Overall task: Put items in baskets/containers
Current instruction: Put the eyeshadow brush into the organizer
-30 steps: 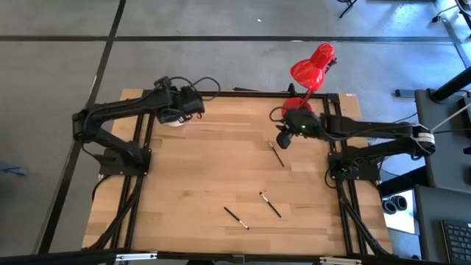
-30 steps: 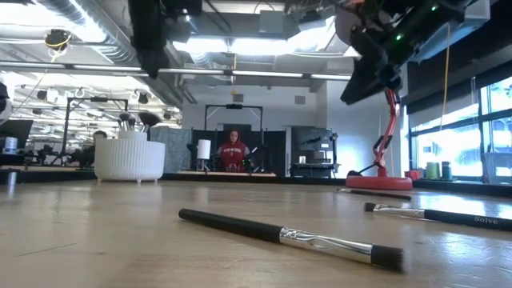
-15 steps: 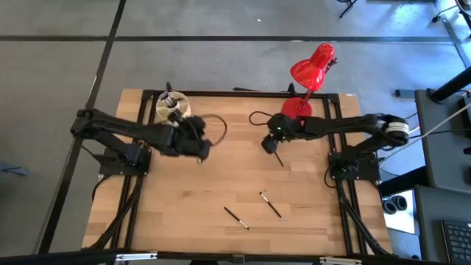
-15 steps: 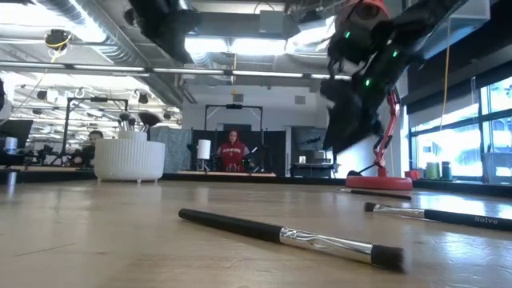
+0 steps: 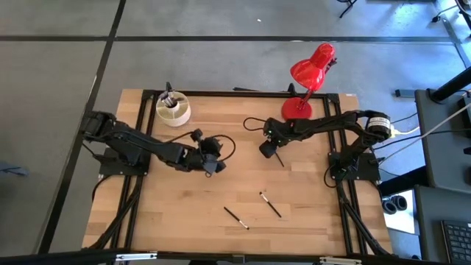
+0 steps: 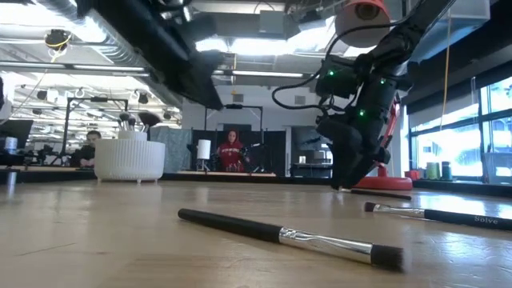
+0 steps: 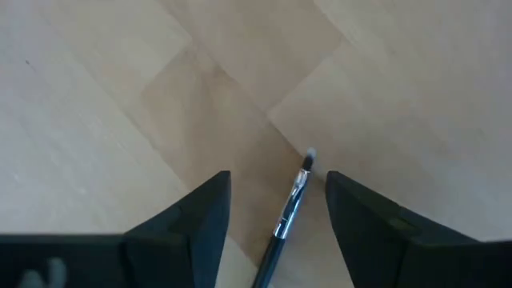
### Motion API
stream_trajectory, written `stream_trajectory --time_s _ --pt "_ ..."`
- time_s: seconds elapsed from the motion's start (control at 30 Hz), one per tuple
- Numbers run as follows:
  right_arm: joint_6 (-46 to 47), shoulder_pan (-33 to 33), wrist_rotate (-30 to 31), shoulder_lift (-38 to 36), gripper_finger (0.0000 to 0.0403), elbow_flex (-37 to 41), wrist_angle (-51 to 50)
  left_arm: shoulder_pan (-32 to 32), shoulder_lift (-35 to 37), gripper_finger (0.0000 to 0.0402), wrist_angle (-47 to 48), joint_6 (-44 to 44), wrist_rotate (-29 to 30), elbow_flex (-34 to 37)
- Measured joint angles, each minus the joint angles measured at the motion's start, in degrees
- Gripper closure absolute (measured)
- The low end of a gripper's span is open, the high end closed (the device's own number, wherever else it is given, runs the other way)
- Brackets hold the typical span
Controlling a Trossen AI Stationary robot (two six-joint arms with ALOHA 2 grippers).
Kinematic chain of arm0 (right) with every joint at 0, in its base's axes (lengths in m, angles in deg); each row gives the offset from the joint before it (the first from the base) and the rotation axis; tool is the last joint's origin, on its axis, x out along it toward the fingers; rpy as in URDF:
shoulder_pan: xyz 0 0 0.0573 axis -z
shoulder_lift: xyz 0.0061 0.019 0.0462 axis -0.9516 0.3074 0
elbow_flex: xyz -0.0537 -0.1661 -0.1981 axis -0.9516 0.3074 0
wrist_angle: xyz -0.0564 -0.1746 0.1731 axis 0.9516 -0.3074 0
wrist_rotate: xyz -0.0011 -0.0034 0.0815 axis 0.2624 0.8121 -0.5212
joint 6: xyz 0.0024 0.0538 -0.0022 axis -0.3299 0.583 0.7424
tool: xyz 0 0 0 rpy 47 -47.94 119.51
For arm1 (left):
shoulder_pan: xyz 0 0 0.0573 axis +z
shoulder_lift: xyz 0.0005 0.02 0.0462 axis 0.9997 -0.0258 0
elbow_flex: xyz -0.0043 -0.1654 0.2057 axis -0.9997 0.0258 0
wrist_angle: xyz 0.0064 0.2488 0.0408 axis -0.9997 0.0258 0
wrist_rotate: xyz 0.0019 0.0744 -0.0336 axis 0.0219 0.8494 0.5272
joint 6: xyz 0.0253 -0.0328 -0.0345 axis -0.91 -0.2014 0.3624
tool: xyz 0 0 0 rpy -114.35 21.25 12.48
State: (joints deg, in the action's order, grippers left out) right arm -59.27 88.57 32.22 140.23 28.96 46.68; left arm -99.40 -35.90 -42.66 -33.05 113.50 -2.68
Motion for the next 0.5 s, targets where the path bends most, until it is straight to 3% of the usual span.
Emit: stream_trajectory --time_s 0.13,0.43,0.5 --pt "0.29 -0.16 1.11 1.24 0.0234 -0.17 -0.28 1.5 -2.46 0.0311 -2.92 0.28 -3.5 0.78" --pt "-0.11 -0.14 2.7 4.04 0.038 -0.09 -0.18 2.76 -7.72 0.0311 -7.18 1.79 -6.03 1.24" --pt "-0.78 -0.18 2.69 4.13 0.0394 -0.06 0.95 2.79 -8.96 0.0311 -8.04 2.16 -6.07 1.24"
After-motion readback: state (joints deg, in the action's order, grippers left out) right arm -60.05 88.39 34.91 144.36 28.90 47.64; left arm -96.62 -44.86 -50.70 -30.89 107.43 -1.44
